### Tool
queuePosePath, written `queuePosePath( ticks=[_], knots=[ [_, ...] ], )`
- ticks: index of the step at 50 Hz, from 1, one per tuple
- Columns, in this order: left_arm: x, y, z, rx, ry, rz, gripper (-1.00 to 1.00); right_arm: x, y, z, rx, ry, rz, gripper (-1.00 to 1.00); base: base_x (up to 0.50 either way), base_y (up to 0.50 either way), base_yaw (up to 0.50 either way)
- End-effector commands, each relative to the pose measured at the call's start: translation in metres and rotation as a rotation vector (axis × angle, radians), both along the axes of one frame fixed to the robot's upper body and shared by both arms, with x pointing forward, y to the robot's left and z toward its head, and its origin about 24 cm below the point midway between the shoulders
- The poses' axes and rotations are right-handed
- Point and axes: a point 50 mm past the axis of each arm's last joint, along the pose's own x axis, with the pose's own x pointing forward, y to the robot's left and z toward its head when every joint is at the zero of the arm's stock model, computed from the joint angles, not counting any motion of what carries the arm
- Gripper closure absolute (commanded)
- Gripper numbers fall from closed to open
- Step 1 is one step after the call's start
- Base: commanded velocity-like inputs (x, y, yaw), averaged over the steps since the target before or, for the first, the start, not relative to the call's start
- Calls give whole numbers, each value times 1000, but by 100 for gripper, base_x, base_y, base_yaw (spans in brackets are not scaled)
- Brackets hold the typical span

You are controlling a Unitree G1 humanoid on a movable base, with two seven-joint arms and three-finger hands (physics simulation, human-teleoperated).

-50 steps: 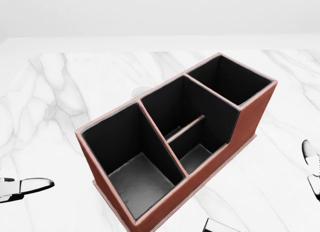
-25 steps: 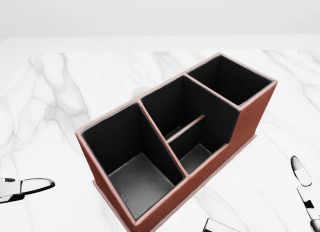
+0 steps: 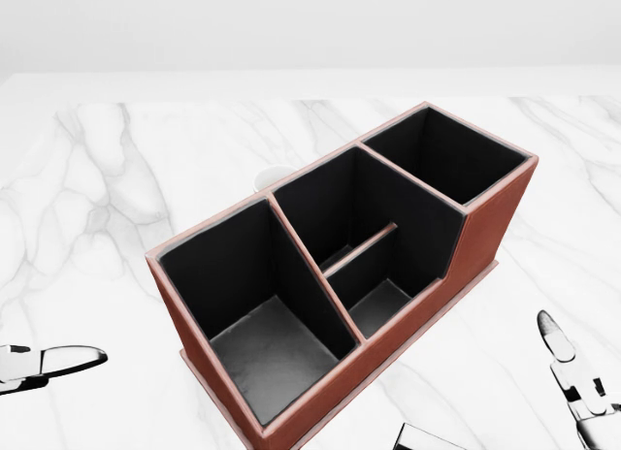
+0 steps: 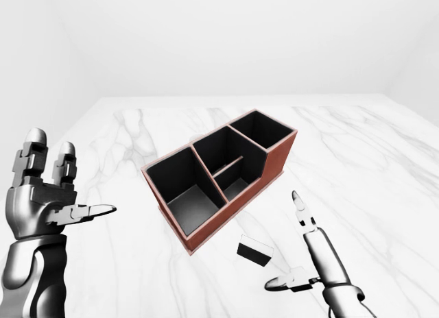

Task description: Pick up the book and place it in the left compartment of the caddy.

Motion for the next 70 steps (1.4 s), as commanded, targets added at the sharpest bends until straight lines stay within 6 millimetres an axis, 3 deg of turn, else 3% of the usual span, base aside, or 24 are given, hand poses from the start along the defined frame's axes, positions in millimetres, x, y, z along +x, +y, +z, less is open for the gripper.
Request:
queuePosePath(
  ticks=[1,31,70],
  knots=[
    [0,1,1,-2,-3,4,-100,7,1,-6,3,19,41,-100,0,0,0],
    [-1,1,1,0,-6,4,-100,14,-3,0,-88,27,51,-100,0,0,0],
    [-1,2,2,-1,-7,6,-100,23,-8,-32,-3,128,78,-100,0,0,0]
  ],
)
